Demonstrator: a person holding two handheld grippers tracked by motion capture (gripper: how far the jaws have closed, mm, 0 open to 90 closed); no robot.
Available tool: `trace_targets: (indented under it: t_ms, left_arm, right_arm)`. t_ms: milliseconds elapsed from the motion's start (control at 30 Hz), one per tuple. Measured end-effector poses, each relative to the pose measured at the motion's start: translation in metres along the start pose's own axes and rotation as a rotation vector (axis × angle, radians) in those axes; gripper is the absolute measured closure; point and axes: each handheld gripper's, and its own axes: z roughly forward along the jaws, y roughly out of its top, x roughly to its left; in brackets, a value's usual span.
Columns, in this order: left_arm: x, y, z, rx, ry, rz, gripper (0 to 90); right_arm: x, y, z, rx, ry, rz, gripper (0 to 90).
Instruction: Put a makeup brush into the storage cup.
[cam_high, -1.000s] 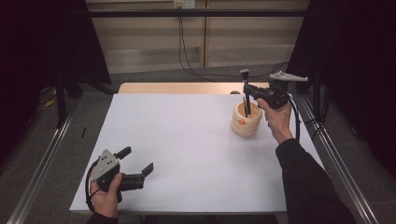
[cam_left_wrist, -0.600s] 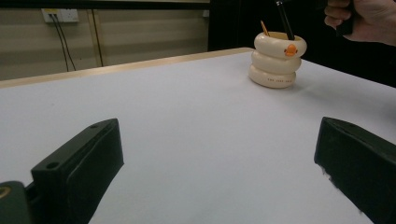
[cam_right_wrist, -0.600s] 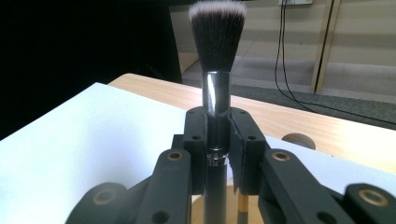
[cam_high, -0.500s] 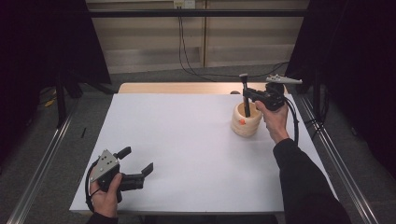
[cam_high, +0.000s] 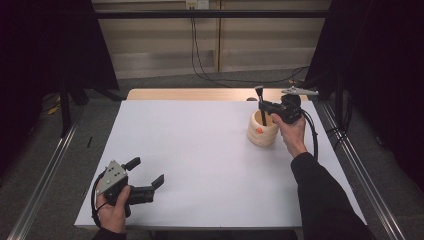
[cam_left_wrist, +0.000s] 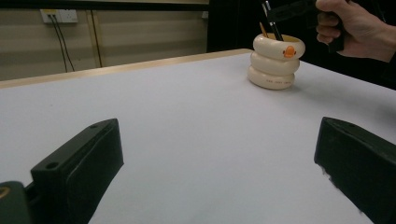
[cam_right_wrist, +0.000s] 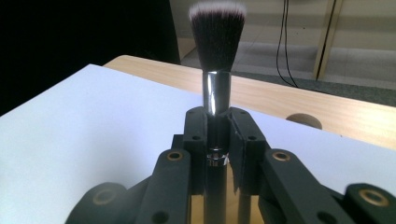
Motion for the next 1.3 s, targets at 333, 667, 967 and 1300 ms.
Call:
trace_targets:
  t_ms: [333, 667, 967, 1300]
  left_arm:
    - [0.000, 0.000, 0.000, 0.000, 0.002, 0.001, 1.0]
    - [0.000, 0.000, 0.000, -0.001, 0.007, -0.001, 1.0]
    - [0.001, 0.001, 0.003, -0.001, 0.007, -0.011, 1.0]
    - [0.003, 0.001, 0.008, 0.006, 0.008, -0.012, 1.0]
  right_arm:
    - [-0.005, -0.011, -0.001, 0.020, 0.001, 0.007, 77.9]
    - [-0.003, -0.015, 0.000, 0.029, 0.004, 0.008, 77.7]
    - [-0.004, -0.015, 0.000, 0.024, 0.005, 0.008, 77.2]
    - [-0.009, -0.017, 0.000, 0.024, 0.011, 0.010, 71.9]
